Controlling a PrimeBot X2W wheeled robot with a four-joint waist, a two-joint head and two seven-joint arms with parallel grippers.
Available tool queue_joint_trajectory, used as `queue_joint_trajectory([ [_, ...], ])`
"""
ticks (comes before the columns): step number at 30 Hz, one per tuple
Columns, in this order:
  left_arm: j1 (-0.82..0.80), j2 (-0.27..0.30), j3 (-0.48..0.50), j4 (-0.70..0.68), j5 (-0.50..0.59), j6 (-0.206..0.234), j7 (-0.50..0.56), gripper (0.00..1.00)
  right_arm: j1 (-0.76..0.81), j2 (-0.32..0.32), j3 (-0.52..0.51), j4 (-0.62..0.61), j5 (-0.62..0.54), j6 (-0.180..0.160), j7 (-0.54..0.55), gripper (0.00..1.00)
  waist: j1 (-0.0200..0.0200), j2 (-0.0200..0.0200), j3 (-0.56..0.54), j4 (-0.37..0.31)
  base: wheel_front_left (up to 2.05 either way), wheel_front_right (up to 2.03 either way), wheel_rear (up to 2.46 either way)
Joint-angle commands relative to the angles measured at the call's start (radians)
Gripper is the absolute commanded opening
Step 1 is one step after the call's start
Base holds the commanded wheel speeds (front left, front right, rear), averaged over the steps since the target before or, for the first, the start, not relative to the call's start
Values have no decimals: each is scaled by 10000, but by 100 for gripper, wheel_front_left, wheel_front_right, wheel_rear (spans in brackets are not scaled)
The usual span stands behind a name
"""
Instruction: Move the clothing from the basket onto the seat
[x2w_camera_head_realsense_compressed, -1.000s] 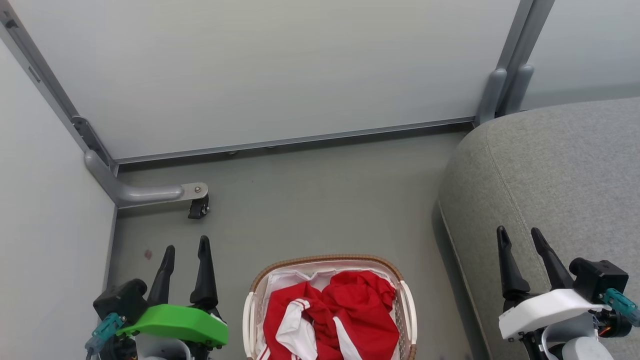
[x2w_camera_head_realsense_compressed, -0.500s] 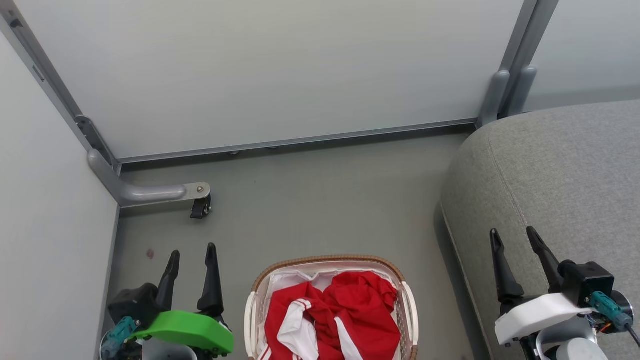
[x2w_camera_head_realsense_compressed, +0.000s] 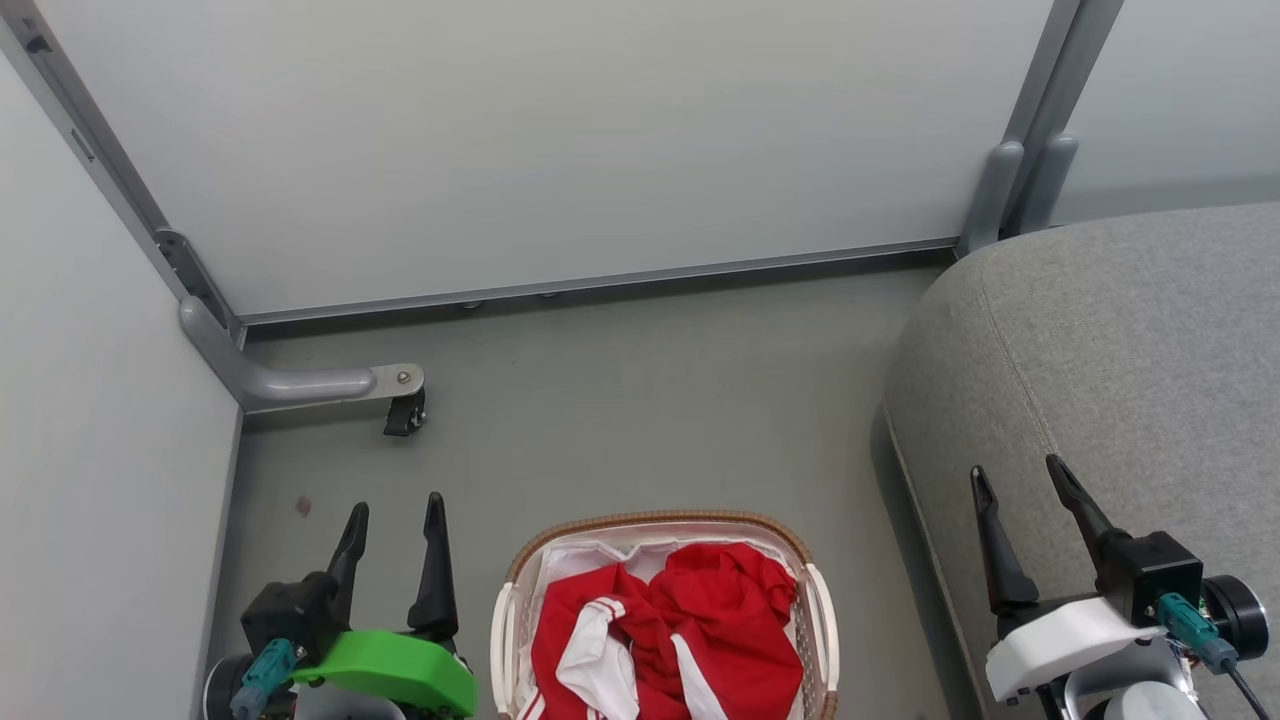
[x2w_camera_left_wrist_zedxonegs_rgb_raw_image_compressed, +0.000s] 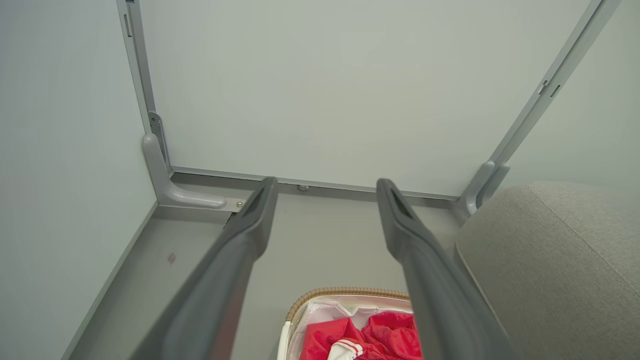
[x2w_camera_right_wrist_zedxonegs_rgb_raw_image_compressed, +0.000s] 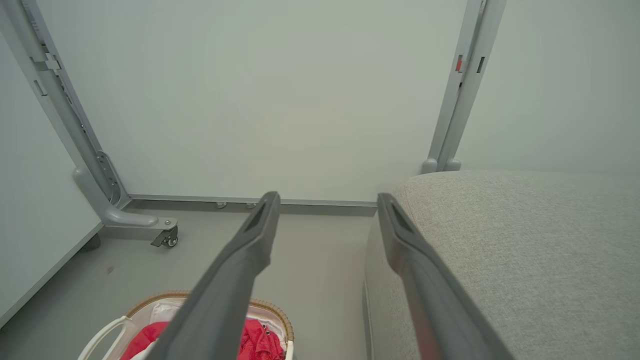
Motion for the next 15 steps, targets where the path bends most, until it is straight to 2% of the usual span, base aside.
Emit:
queue_joint_trajectory([
  [1,128,65,-43,20,216,70,-62,100,115,-58,10,-15,-251,4,-93,100,0,-1,0,3,0,0,0],
  [9,187,69,-122,111,649,96,-214,100,185,-65,56,-52,-824,4,-228,100,0,-1,-1,17,0,0,0],
  [15,211,68,-113,181,595,74,-199,100,208,-63,44,-15,-773,4,-224,100,0,-1,1,22,0,0,0],
])
